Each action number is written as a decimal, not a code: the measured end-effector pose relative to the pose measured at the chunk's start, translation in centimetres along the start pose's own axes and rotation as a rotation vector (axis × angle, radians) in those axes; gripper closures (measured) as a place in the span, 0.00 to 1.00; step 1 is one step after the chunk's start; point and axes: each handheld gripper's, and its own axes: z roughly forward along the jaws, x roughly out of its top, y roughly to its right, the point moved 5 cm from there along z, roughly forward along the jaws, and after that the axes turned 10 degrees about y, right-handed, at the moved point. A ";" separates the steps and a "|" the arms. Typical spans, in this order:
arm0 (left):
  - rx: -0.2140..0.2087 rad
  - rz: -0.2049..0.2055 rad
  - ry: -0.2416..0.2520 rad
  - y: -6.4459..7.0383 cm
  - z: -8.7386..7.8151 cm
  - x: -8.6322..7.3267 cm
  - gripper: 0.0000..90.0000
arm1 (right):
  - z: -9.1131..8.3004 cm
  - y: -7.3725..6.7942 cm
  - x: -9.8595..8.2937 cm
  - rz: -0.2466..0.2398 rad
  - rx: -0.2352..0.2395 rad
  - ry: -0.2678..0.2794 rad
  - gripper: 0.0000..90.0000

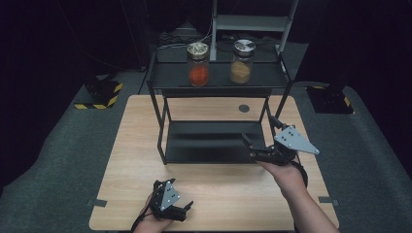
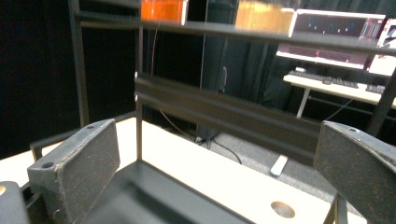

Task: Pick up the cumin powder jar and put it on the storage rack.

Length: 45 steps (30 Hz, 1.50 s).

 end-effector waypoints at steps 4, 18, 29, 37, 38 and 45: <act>0.002 0.005 0.001 0.1 0.0 0.0 0.01 | -0.9 -0.3 -1.5 -0.015 -0.008 -0.028 0.00; 0.013 0.011 0.000 0.3 0.0 0.0 0.01 | -3.7 -0.6 -6.8 -0.013 -0.019 -0.134 0.00; 0.025 0.026 -0.006 0.6 0.1 0.1 0.01 | -5.8 -0.6 -11.0 0.006 -0.032 -0.247 0.00; 0.035 0.043 -0.012 0.8 0.1 0.1 0.01 | -6.8 -0.9 -13.2 -0.030 -0.040 -0.344 0.00; 0.035 0.043 -0.012 0.8 0.1 0.2 0.01 | -6.8 -0.9 -13.2 -0.036 -0.041 -0.363 0.00; 0.039 0.042 -0.017 0.9 0.2 0.2 0.01 | -6.7 -1.5 -13.0 -0.083 -0.042 -0.393 0.00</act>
